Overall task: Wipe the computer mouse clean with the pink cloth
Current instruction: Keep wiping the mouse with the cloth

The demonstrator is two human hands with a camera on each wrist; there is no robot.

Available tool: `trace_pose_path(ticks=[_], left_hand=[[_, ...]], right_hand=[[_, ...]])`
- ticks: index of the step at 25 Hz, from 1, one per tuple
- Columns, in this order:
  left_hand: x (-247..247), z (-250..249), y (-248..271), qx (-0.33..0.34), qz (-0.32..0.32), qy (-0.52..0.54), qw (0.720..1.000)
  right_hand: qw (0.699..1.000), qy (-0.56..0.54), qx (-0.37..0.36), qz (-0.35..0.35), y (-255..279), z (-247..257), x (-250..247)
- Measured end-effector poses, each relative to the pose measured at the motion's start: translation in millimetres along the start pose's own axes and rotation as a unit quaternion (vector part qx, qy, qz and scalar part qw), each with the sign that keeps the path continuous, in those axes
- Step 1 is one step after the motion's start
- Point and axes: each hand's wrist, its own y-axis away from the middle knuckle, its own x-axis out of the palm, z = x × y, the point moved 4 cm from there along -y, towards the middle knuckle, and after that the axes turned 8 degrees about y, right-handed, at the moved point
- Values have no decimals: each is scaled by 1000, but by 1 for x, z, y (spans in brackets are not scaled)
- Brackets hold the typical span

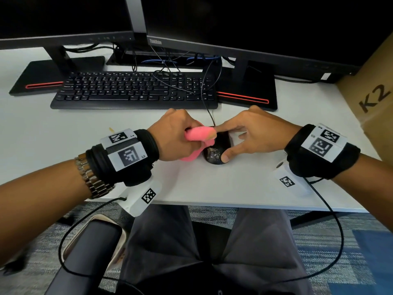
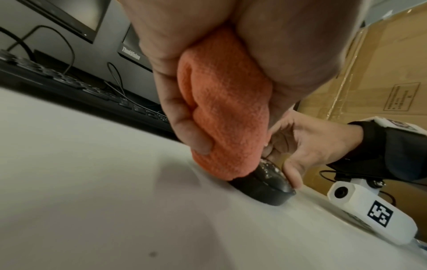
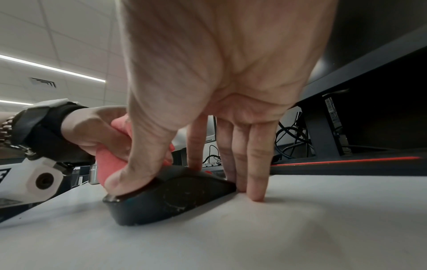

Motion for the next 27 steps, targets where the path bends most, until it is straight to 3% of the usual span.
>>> trace_pose_path(ticks=[7, 15, 22, 27], left_hand=[[-3, 9, -13, -47, -35, 6, 998], [5, 8, -17, -13, 25, 6, 1000], [2, 4, -35, -42, 33, 8, 999], [5, -5, -32, 3, 88, -2, 996]], right_hand=[[1000, 17, 7, 12, 1, 2, 0], [999, -32, 11, 17, 1, -3, 1], [1000, -19, 15, 16, -1, -8, 4], [1000, 7, 7, 14, -3, -8, 6]])
